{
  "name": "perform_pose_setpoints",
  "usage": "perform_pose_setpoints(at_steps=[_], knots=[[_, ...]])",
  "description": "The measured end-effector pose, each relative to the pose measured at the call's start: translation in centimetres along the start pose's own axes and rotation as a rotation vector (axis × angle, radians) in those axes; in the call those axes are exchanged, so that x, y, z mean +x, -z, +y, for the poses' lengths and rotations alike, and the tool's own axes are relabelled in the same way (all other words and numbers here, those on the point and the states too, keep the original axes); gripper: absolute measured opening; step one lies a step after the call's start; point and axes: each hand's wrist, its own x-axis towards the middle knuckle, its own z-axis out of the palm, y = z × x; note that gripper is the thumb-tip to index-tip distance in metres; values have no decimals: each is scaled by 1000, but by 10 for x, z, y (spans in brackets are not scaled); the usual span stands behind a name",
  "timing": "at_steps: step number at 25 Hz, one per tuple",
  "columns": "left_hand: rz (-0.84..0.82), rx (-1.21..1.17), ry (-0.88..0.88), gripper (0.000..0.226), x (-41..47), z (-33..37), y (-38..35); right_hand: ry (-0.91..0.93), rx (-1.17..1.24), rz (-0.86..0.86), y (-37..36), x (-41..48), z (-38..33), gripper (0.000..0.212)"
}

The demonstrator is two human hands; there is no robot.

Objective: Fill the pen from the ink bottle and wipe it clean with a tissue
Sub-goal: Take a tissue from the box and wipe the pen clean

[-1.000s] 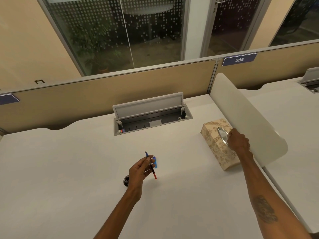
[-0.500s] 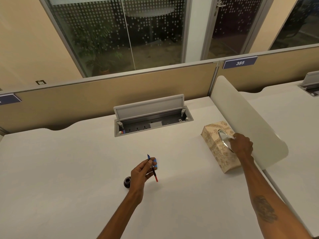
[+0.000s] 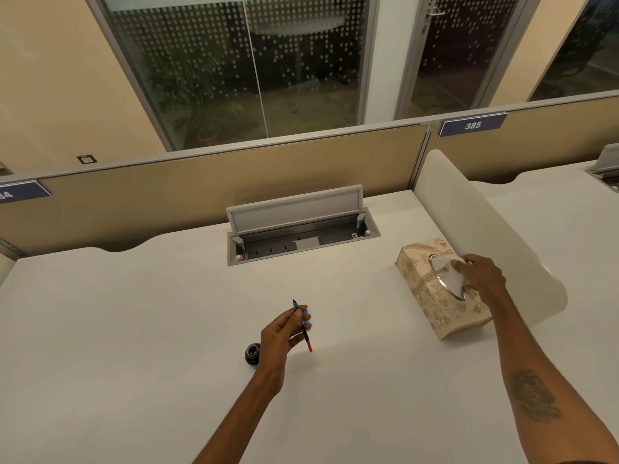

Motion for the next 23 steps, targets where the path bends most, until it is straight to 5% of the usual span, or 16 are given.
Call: perform_pose_setpoints(at_steps=[10,23], knots=[[-2,18,-21,19,-6,4,5,6,-174,183,-31,-24,-18,32],[-83,37,-18,29,-6,1,-2,31,93,239,-20,-27,17,29]])
